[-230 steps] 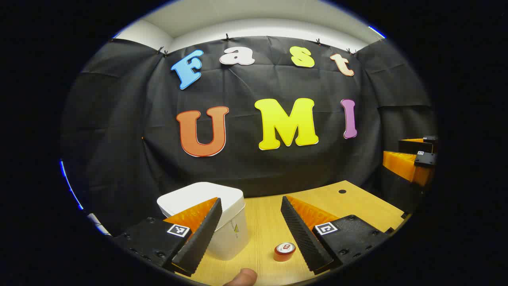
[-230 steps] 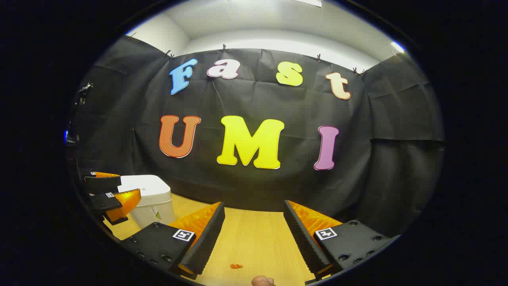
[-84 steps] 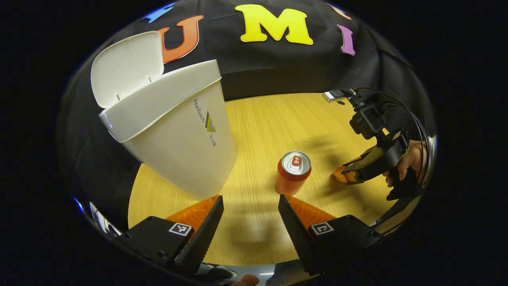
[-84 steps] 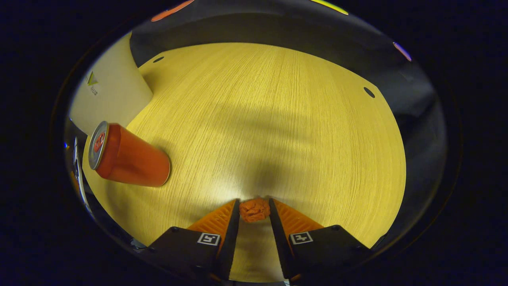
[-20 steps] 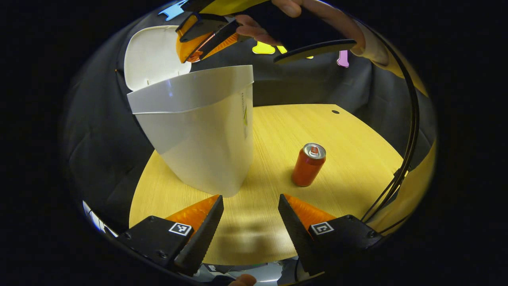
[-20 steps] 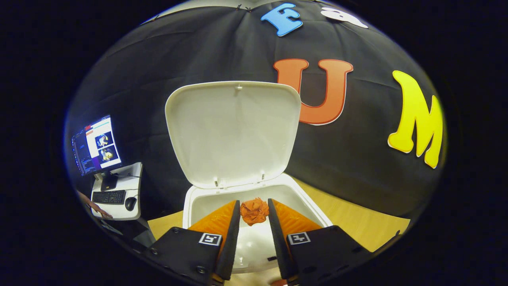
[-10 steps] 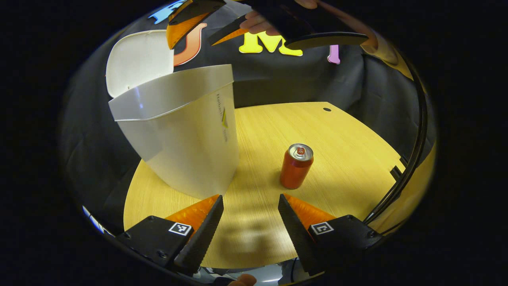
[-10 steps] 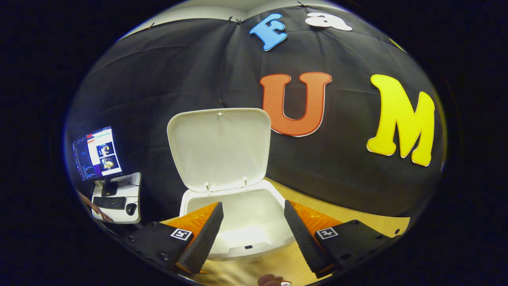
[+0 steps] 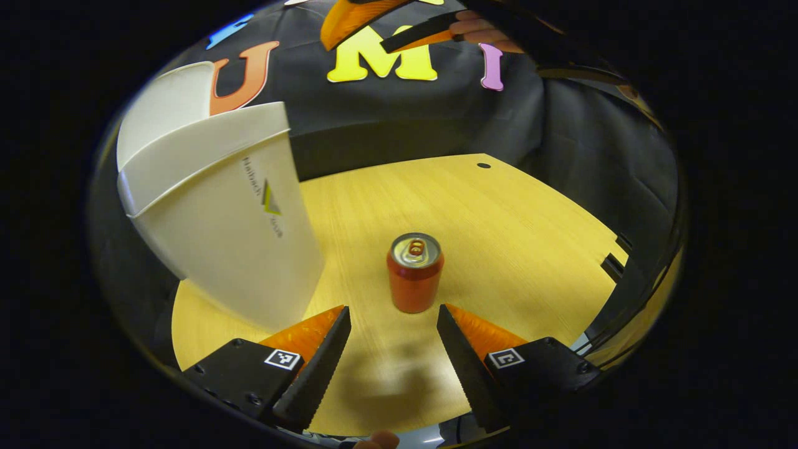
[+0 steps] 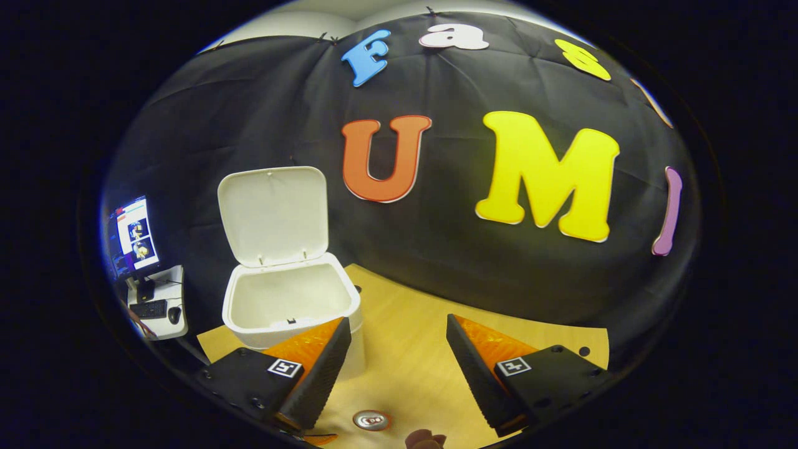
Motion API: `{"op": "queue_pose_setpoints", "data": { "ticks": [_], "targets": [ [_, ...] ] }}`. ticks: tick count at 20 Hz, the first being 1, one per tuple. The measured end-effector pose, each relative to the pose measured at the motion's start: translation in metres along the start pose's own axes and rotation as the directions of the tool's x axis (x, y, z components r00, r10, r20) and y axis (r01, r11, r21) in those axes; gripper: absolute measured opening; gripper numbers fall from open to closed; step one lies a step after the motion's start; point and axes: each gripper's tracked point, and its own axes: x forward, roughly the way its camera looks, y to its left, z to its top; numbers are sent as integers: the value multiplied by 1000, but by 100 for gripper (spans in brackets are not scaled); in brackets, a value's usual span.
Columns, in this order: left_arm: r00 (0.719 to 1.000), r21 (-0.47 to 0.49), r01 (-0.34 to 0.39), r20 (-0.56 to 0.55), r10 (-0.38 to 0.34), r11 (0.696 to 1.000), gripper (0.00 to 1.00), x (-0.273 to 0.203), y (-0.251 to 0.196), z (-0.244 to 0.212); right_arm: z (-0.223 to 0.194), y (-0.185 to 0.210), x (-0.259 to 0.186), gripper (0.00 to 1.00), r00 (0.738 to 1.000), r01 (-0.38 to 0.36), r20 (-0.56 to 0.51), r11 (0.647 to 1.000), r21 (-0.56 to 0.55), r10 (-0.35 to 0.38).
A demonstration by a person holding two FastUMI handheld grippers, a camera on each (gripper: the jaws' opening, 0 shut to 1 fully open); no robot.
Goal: Press the lid of the desktop garbage bin to open it, pick up the crumpled paper on the desktop and throw it into the bin, then pick up the pop can on the desktop and drop it into the bin, and finally close the garbage bin lid.
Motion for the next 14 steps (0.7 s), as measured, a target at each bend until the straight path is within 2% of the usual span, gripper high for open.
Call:
{"op": "queue_pose_setpoints", "data": {
  "ticks": [7,10,14],
  "targets": [
    [1000,11,13,-9,-12,1000,95,47,-12,3,-54,-85,-60,97,984,165,-77,985,43,-161],
    [1000,1,9,-24,-9,1000,95,68,-8,-1,-82,-108,-83,97,967,229,-134,969,92,-216],
    [999,12,9,-36,-9,1000,95,95,-6,-4,-122,-138,-129,97,934,308,-224,946,104,-279]
  ]
}}
